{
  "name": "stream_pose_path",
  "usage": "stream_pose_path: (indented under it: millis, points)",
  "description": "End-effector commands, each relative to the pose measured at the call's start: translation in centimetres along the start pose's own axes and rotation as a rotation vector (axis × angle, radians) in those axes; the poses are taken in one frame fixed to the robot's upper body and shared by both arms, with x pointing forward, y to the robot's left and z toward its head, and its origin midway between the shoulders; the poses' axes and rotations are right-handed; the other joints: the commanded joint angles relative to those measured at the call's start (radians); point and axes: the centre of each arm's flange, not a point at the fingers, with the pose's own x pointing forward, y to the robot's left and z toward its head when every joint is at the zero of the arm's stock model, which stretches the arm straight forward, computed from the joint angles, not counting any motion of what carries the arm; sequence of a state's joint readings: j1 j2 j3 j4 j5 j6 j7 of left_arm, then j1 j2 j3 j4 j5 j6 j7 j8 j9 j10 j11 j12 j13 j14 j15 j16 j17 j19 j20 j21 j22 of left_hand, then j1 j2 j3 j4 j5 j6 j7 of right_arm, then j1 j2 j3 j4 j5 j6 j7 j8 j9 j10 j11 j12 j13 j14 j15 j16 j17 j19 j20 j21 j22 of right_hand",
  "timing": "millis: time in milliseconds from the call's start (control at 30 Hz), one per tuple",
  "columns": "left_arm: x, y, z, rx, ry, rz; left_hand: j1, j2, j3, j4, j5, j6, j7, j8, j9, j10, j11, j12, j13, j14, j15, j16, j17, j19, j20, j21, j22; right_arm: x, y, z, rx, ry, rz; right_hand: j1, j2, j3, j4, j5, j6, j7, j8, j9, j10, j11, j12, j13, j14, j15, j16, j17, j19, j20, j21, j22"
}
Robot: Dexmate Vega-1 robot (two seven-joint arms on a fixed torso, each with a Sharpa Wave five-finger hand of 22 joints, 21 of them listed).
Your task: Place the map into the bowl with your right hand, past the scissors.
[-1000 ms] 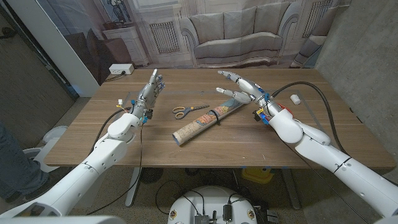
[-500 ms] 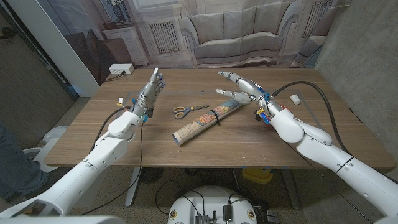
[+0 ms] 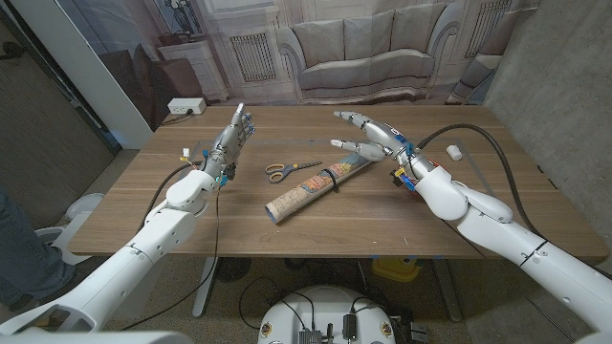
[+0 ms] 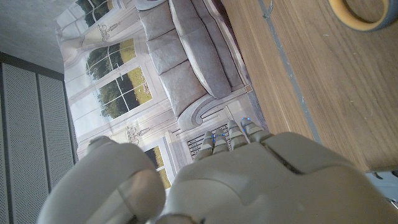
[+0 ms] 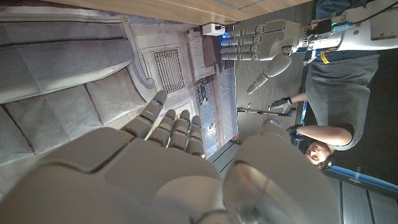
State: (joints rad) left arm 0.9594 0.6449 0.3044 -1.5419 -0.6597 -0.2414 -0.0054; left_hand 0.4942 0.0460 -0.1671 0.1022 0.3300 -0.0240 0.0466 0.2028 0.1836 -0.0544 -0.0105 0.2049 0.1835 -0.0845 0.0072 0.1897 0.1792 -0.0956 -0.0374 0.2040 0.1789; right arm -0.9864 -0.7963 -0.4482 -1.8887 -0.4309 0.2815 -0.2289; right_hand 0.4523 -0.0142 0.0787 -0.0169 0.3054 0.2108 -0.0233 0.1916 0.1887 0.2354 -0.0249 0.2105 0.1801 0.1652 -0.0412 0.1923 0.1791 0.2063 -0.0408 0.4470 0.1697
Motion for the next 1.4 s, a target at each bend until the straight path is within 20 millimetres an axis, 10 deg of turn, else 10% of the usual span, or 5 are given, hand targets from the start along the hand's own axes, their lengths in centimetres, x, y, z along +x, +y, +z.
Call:
stream_pose_path:
  millis: [33,1400]
  points:
    - [-0.2,0.1,0.1,-0.002,-0.008,0.001,0.003,0.004,-0.008,0.003,0.003,0.003,0.001,-0.005,0.002,0.000,0.003,-0.002,0.004,-0.005,-0.001,-0.001,0.005,-0.003,-0.029,0.000,0.003,0.0,0.1,0.5,-0.054,0.002,0.031,0.014,0.000,0.004,-0.010,0.007,-0.001,0.002,0.002,0.001,-0.004,-0.003,-0.003,0.004,0.004,-0.039,-0.004,0.001,0.007,-0.084,-0.009,0.003]
    - [-0.7,0.9,0.0,0.002,0.002,0.001,0.006,0.007,-0.017,0.003,0.003,0.003,-0.001,-0.006,0.002,0.000,0.003,-0.003,0.005,-0.004,-0.001,-0.001,0.005,-0.002,-0.028,-0.001,0.003,1.1,2.1,1.1,-0.209,0.021,0.131,0.110,-0.011,0.024,-0.070,0.030,-0.023,-0.012,-0.001,0.002,-0.025,-0.029,-0.008,0.004,-0.004,-0.042,-0.008,0.001,0.011,-0.085,-0.043,0.003]
